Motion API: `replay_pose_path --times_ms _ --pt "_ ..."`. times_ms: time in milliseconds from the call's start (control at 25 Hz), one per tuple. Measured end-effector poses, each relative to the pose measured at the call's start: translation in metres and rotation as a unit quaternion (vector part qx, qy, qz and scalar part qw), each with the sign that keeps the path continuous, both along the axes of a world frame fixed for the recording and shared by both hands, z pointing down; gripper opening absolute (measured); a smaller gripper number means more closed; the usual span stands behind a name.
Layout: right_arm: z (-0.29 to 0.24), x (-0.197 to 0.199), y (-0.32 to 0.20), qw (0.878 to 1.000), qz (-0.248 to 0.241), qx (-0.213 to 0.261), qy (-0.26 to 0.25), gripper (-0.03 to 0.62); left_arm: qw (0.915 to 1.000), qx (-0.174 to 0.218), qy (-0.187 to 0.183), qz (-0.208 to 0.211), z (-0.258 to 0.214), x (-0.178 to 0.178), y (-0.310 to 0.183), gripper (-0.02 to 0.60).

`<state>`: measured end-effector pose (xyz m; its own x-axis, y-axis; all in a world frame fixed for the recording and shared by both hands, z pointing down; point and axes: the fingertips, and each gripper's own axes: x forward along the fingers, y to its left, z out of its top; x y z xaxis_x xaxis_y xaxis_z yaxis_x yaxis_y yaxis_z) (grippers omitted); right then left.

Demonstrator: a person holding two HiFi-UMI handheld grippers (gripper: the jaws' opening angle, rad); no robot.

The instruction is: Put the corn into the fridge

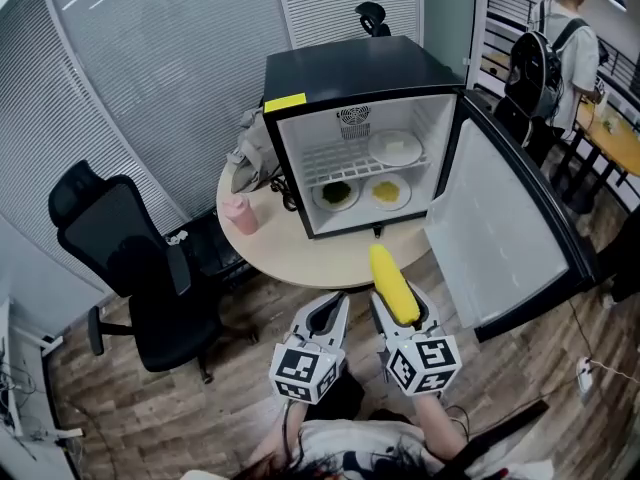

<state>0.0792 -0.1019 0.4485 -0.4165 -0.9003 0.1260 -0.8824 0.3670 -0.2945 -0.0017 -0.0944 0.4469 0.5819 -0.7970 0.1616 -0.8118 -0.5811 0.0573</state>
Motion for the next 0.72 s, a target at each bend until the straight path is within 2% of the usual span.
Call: replay_pose_path --times_ms 320,720 --pt "0.002 -0.018 -0.054 0.999 0.03 -0.011 0.002 0.255 0.9995 -0.002 0.006 0.031 -0.001 -0.022 -0.058 0.014" --pt "0.003 -0.036 -0.103 0.996 0.083 -0.019 0.015 0.255 0.9957 0.0 0.024 0.089 -0.001 -0.038 -0.12 0.014"
